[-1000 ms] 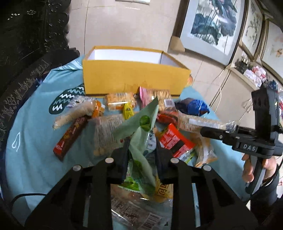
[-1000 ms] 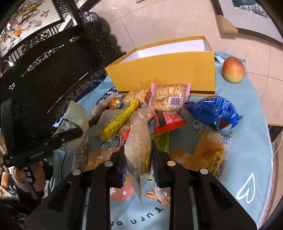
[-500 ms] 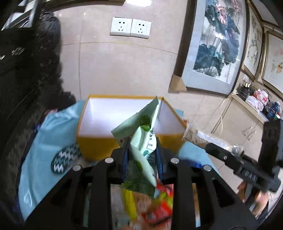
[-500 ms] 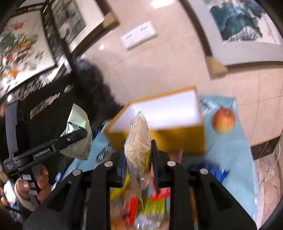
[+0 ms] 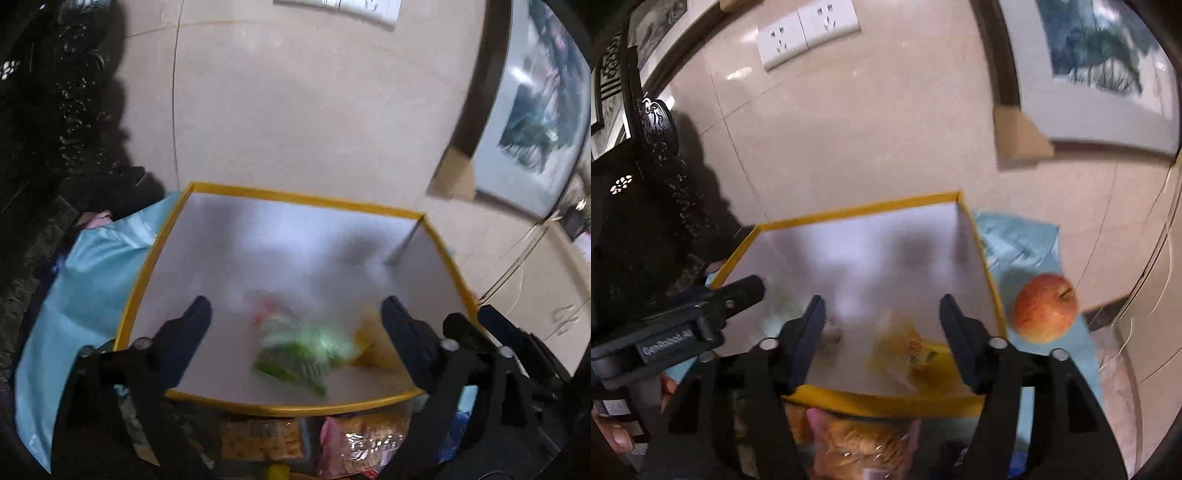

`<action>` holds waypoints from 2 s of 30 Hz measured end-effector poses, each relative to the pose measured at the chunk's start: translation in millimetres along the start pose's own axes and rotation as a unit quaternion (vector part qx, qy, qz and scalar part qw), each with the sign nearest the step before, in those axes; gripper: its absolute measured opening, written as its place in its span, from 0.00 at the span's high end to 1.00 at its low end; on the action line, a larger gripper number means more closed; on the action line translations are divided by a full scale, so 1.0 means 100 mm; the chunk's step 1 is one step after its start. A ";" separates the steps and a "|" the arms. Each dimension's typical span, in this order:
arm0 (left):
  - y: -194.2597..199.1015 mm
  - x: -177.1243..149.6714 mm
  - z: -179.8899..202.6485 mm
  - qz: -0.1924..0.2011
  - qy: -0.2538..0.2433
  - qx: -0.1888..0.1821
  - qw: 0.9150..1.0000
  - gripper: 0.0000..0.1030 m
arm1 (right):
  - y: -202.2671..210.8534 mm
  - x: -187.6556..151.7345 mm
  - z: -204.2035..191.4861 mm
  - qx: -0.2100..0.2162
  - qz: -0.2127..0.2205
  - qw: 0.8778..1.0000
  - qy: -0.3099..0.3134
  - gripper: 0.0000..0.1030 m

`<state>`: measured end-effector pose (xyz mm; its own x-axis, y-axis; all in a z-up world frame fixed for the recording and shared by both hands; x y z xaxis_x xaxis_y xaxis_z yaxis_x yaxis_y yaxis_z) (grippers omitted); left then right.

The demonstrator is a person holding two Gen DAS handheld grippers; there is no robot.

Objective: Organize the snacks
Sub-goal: 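Grasp the clear black-labeled tube snack with the left tool while the right tool grasps a brown bread bag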

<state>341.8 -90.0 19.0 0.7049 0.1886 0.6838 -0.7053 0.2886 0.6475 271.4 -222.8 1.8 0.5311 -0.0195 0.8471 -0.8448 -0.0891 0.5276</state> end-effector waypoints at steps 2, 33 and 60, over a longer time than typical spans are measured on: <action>0.08 -0.02 -0.03 0.003 -0.004 0.007 1.000 0.07 | 0.15 -0.04 0.04 0.008 0.013 1.000 -0.013 0.34; 1.45 -2.77 -1.39 -0.173 0.098 0.122 0.973 0.02 | 1.87 -1.97 0.01 0.036 -0.027 0.998 -0.041 0.01; 1.40 -2.64 -1.39 -0.139 0.059 0.083 0.985 0.66 | 1.36 -2.30 -0.25 0.010 -0.159 0.987 0.011 0.62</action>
<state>67.4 31.0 -118.1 0.8697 0.2344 0.4344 -0.4792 0.1893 0.8571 33.3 -205.1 -119.6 0.7675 0.0332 0.6402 -0.6342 -0.1068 0.7658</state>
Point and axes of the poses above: each gripper's, at about its wrist camera, not at the fingertips, and y roughly against the way its jaws point, z to its right, x to its top, the point moved 7 cm from there along -y, roughly the way its jaws point, and after that the axes turned 12 degrees about y, right-handed, at the moved point
